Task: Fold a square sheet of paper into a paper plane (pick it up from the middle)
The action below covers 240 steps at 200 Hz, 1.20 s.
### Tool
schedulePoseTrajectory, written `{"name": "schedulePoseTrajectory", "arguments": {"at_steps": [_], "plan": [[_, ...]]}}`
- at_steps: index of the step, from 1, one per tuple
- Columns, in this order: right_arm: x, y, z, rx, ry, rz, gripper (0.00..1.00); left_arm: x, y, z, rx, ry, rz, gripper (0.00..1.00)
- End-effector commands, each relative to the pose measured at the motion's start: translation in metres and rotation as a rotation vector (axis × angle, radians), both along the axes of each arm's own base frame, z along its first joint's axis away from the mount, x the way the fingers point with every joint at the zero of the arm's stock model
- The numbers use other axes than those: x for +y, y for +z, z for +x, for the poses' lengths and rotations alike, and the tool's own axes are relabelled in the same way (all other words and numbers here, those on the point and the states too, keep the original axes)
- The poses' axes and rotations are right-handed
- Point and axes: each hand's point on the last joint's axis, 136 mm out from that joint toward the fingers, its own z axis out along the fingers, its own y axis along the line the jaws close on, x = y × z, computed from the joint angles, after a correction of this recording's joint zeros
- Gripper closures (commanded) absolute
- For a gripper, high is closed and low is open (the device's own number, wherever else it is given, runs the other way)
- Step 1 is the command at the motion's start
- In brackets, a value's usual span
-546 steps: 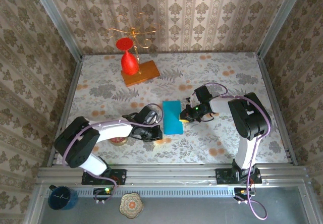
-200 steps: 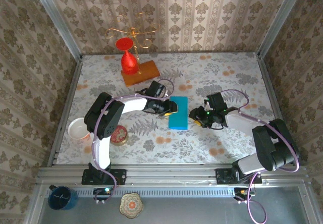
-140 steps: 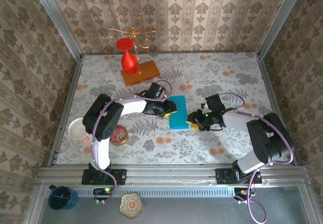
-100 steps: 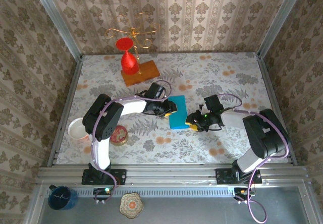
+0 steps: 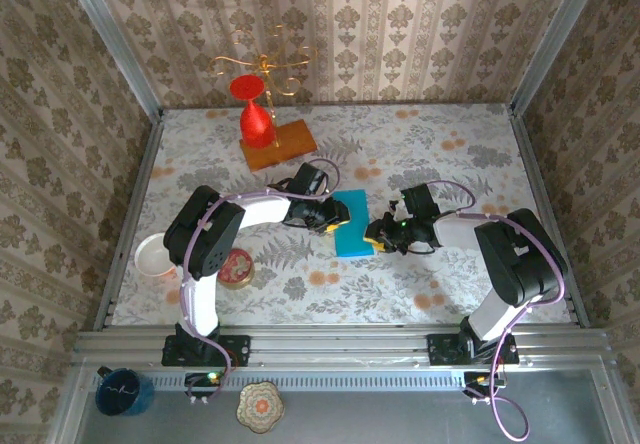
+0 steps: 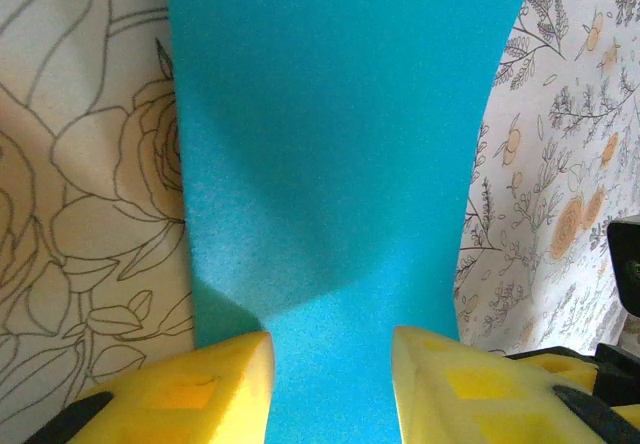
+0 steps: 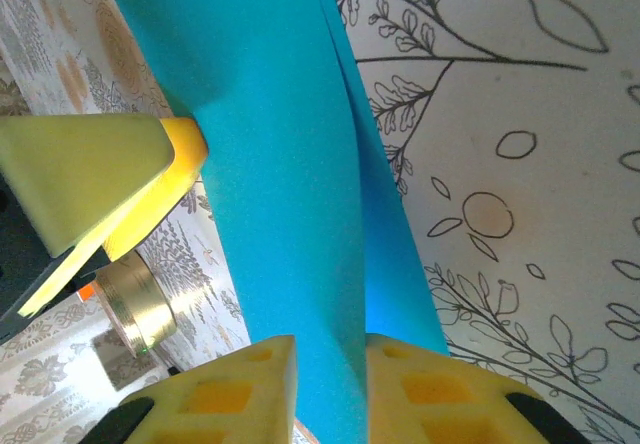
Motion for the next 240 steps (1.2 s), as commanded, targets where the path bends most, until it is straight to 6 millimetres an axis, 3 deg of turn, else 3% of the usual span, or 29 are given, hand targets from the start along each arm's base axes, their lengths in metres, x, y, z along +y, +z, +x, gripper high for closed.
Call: {"name": "schedulePoseTrajectory", "arguments": {"at_steps": [1,28,58,78,150,196,240], "plan": [[0.002,0.005,0.002,-0.016,0.001,0.001,0.78,0.012,-0.018,-0.014,0.066,-0.025,0.079,0.62],[0.001,0.004,-0.001,-0.005,0.002,0.000,0.87,0.008,-0.009,-0.009,0.045,-0.034,0.056,0.62],[-0.001,0.001,-0.008,0.019,0.000,-0.005,0.93,0.001,0.023,0.009,-0.062,-0.043,-0.009,0.60],[-0.003,-0.001,-0.013,0.034,-0.001,-0.017,0.95,0.003,0.033,0.020,-0.112,-0.038,-0.028,0.59],[-0.004,-0.003,-0.017,0.058,0.001,-0.016,0.94,-0.001,0.010,0.021,-0.063,-0.068,-0.034,0.64],[-0.003,-0.003,-0.023,0.079,0.007,-0.005,0.86,0.008,-0.010,0.016,-0.010,-0.057,0.028,0.66],[-0.007,0.000,-0.037,0.097,0.011,-0.009,0.84,0.008,-0.013,0.014,-0.004,-0.061,0.032,0.66]]}}
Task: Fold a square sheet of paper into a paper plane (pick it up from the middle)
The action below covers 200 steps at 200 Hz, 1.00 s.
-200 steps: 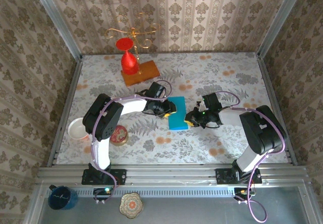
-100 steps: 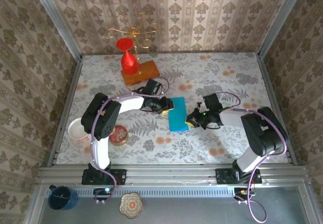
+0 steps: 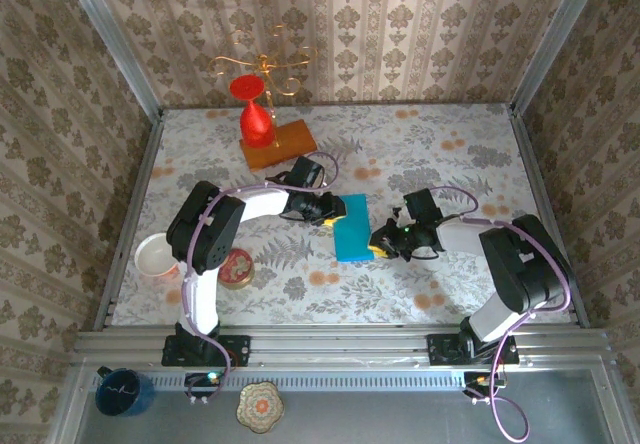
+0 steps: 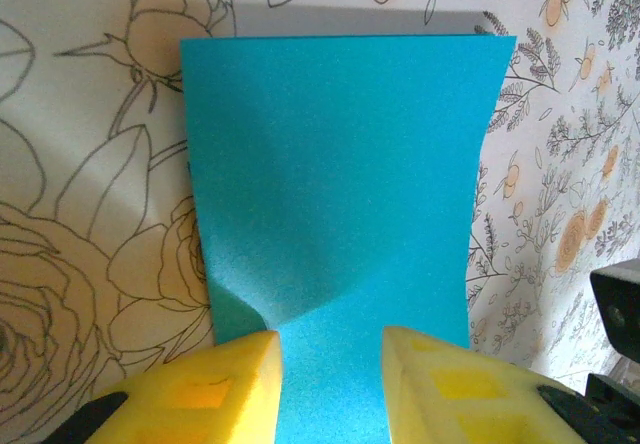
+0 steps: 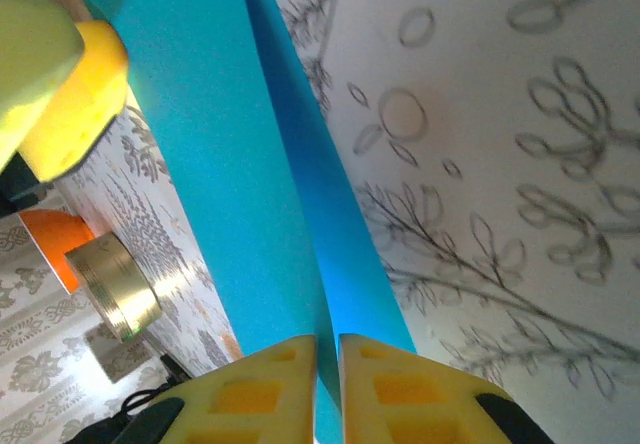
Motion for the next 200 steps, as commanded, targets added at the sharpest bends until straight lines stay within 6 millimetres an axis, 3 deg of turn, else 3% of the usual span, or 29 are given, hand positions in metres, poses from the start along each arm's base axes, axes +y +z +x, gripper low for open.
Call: {"name": "schedulePoseTrajectory", "arguments": {"at_steps": [1,79,152,200], "plan": [[0.000,0.004,-0.014,0.034,0.012,0.007,0.84,0.003,-0.013,-0.005,0.027,-0.019,0.037,0.66],[0.011,0.018,-0.003,0.002,0.009,0.071,0.95,0.003,-0.016,-0.007,0.032,-0.019,0.039,0.66],[0.048,0.023,0.031,-0.090,0.039,0.110,1.00,0.005,-0.021,-0.011,0.040,-0.018,0.053,0.67],[0.055,0.017,0.049,-0.124,0.017,0.076,1.00,0.007,-0.020,-0.012,0.037,-0.015,0.061,0.67]]}}
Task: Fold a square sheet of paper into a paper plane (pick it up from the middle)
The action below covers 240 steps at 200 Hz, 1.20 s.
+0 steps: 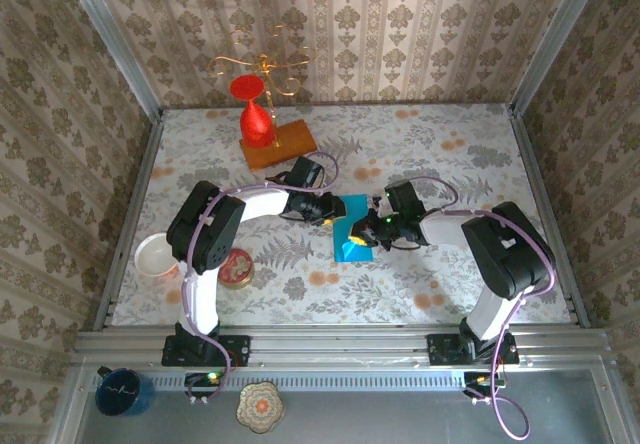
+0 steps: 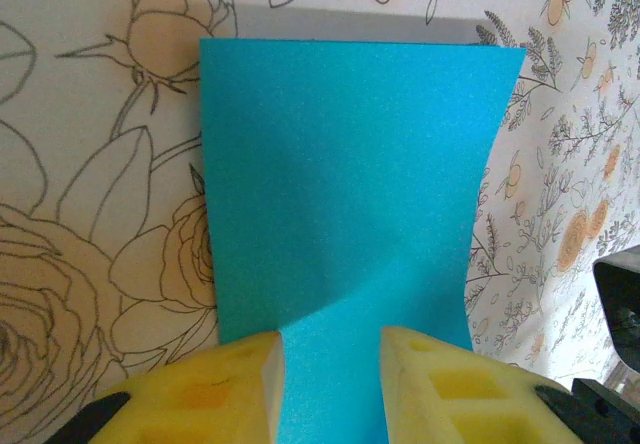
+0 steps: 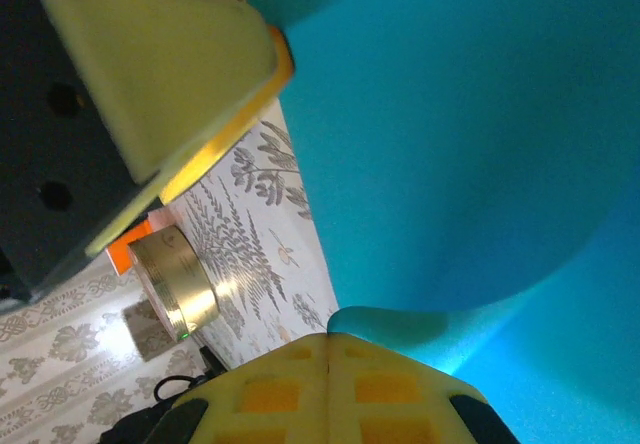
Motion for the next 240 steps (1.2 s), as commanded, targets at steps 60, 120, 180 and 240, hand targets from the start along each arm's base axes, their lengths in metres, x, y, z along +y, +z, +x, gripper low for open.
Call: {"name": "schedulePoseTrajectory", "arguments": {"at_steps": [60,120,180,240], "plan": [[0.000,-0.010,0.019,-0.034,-0.056,-0.050,1.00,0.007,-0.020,-0.012,0.040,-0.013,0.062,0.67],[0.013,-0.008,0.020,-0.050,0.004,-0.029,1.00,0.007,-0.021,-0.013,0.043,-0.014,0.062,0.67],[0.014,-0.014,0.023,-0.045,-0.010,-0.037,1.00,0.007,-0.021,-0.013,0.043,-0.011,0.065,0.69],[0.016,-0.015,0.027,-0.053,-0.013,-0.029,1.00,0.010,-0.023,-0.014,0.046,-0.002,0.077,0.74]]}}
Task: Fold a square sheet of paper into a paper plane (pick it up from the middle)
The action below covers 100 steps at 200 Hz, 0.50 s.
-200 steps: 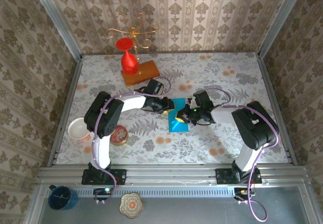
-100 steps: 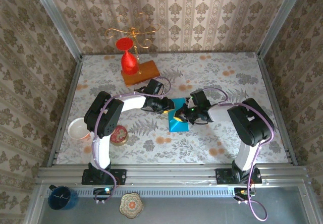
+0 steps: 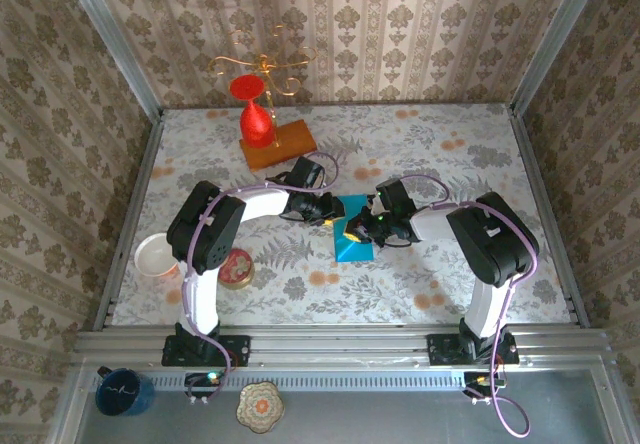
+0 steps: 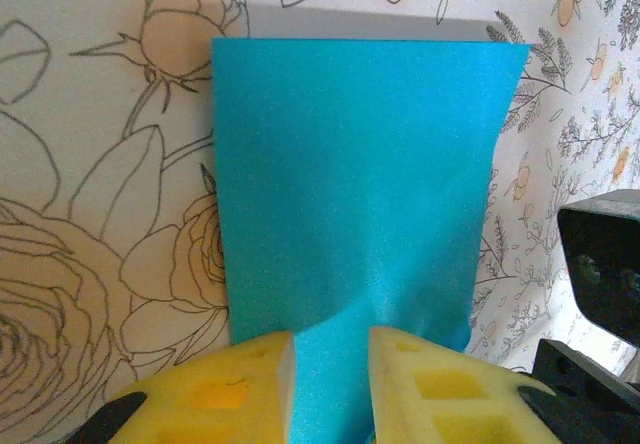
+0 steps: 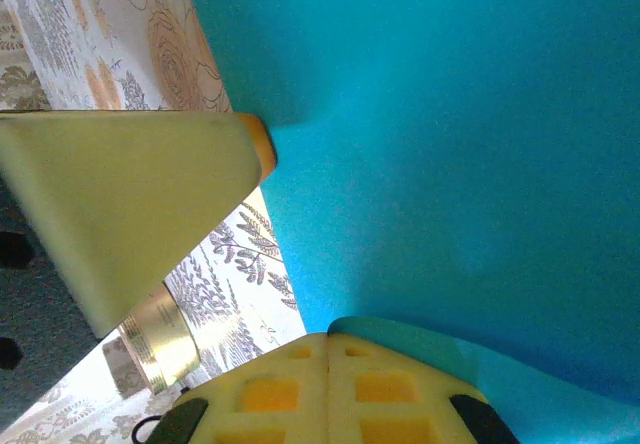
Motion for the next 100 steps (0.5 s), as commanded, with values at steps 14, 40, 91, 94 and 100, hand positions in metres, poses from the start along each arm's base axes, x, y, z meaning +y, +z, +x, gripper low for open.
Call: {"name": "schedulePoseTrajectory", "arguments": {"at_steps": [14,40,91,94,100], "plan": [[0.0070,0.0027,0.0092,-0.032,0.009,0.010,1.00,0.0098,-0.0213,-0.0131,0.050,-0.004,0.068,0.75],[0.0071,0.0024,0.0101,-0.033,0.009,0.012,1.00,0.0111,-0.0224,-0.0134,0.052,0.000,0.074,0.76],[0.0062,-0.0004,0.0115,-0.031,0.000,0.006,1.00,0.0112,-0.0219,-0.0133,0.050,0.001,0.074,0.78],[0.0061,-0.0012,0.0114,-0.030,0.000,0.004,1.00,0.0115,-0.0217,-0.0131,0.050,0.001,0.074,0.78],[0.0060,-0.0018,0.0112,-0.028,-0.001,0.004,1.00,0.0115,-0.0223,-0.0137,0.052,0.001,0.076,0.78]]}}
